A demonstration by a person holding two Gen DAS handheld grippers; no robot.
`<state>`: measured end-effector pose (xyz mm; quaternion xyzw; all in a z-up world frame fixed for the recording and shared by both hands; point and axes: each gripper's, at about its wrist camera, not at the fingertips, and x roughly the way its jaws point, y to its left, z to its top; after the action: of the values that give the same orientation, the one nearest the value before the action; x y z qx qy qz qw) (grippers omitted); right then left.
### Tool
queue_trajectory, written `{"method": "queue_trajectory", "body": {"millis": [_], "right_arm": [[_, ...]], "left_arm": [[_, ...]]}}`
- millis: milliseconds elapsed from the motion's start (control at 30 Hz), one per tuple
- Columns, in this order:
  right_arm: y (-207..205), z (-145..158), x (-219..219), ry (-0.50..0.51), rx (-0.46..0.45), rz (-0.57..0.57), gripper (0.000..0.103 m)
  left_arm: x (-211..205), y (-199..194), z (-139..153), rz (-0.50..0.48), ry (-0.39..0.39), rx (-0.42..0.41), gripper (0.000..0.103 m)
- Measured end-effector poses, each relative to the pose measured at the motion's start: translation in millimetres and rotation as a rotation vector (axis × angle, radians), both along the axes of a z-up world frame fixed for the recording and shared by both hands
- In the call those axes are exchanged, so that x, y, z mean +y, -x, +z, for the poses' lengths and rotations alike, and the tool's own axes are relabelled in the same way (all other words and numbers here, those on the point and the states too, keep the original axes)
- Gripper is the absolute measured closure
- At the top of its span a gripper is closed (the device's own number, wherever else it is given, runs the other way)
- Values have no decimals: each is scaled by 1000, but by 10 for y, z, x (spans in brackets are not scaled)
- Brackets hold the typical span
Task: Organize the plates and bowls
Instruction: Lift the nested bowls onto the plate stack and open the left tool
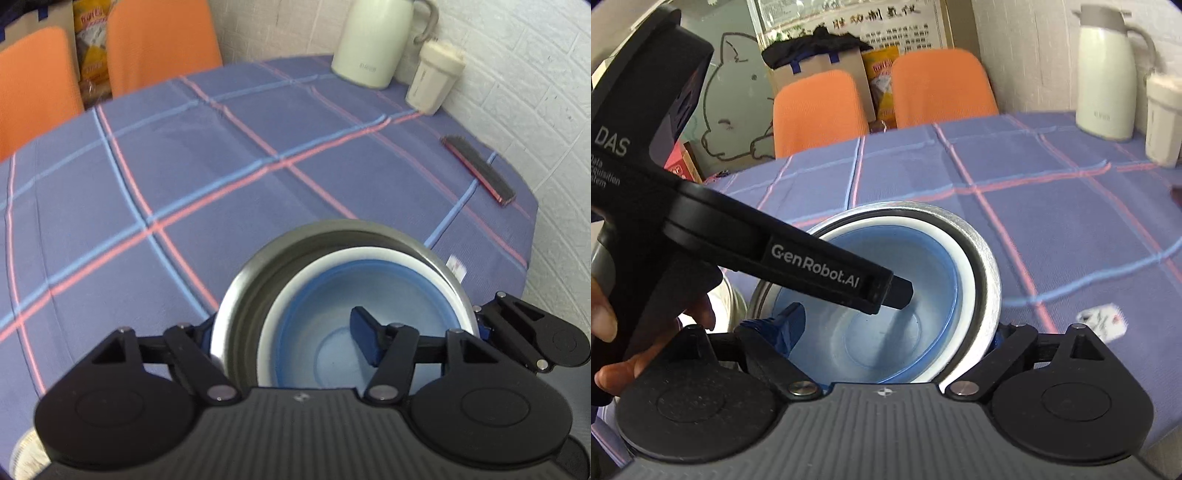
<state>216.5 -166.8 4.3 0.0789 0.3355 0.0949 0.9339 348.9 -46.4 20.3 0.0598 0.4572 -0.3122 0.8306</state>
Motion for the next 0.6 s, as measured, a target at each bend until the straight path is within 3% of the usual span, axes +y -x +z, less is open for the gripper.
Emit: {"method": "queue_trajectory", "body": {"millis": [133, 300, 467, 600], "right_arm": [[-6, 193, 106, 14, -46, 30, 22], [33, 278, 449, -30, -77, 153, 22], [100, 247, 927, -78, -55, 312, 22], [134, 172, 1239, -76, -9, 386, 22]], "left_arm": [[167, 72, 234, 31, 13, -44, 41], [687, 331, 406, 146, -36, -85, 40], [1295, 628, 352, 290, -81, -71, 40], [1614, 769, 167, 349, -76, -28, 40]]}}
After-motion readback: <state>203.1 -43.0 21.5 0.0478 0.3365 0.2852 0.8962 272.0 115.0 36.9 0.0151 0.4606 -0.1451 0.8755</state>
